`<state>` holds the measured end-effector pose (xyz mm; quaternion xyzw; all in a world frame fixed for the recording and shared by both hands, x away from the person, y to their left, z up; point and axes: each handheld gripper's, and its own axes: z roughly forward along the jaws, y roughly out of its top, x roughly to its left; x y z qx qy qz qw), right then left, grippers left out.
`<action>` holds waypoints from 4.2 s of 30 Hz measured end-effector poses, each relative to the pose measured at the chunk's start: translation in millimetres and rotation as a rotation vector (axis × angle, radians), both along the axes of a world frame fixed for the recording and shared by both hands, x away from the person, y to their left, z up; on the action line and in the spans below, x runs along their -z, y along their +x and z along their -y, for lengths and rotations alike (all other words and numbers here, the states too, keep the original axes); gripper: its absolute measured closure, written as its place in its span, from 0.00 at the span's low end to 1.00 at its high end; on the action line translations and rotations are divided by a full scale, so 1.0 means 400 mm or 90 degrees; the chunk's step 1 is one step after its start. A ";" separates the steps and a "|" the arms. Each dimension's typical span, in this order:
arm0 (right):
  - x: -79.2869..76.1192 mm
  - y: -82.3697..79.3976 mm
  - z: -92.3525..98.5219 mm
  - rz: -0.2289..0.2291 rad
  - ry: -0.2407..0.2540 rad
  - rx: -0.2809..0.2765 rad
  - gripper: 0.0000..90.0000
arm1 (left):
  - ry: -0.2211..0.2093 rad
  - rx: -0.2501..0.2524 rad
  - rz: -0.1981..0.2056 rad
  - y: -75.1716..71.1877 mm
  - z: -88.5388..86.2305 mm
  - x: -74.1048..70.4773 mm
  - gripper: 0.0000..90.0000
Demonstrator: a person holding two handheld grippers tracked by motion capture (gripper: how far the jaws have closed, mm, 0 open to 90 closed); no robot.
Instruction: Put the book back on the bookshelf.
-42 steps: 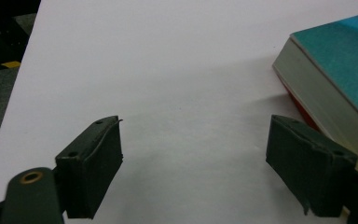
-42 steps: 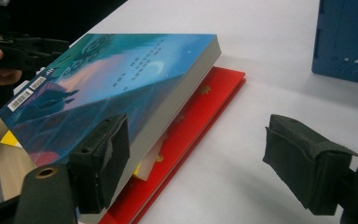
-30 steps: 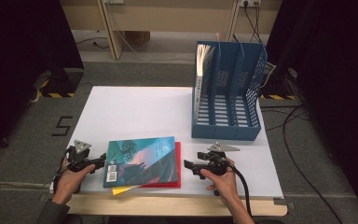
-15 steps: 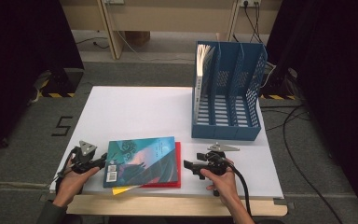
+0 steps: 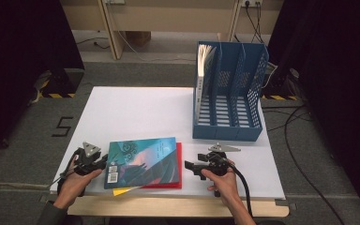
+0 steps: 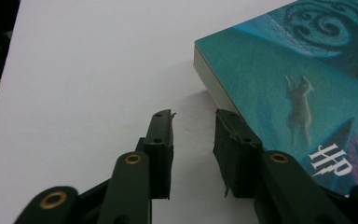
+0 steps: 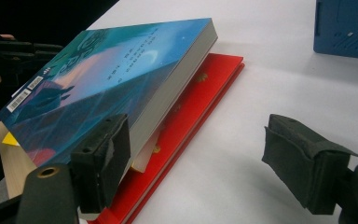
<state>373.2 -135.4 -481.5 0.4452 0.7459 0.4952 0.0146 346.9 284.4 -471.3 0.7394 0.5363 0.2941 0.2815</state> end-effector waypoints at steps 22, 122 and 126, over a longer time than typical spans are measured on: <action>0.009 -0.005 -0.007 -0.013 -0.002 -0.013 0.26 | -0.031 0.048 -0.007 -0.008 0.029 -0.007 0.23; -0.407 0.054 -0.270 0.210 0.000 -0.207 0.79 | -0.035 0.061 0.034 -0.016 0.125 0.002 0.16; -0.388 0.061 -0.264 0.192 0.041 -0.203 0.78 | -0.042 0.048 0.034 -0.010 0.097 0.003 0.16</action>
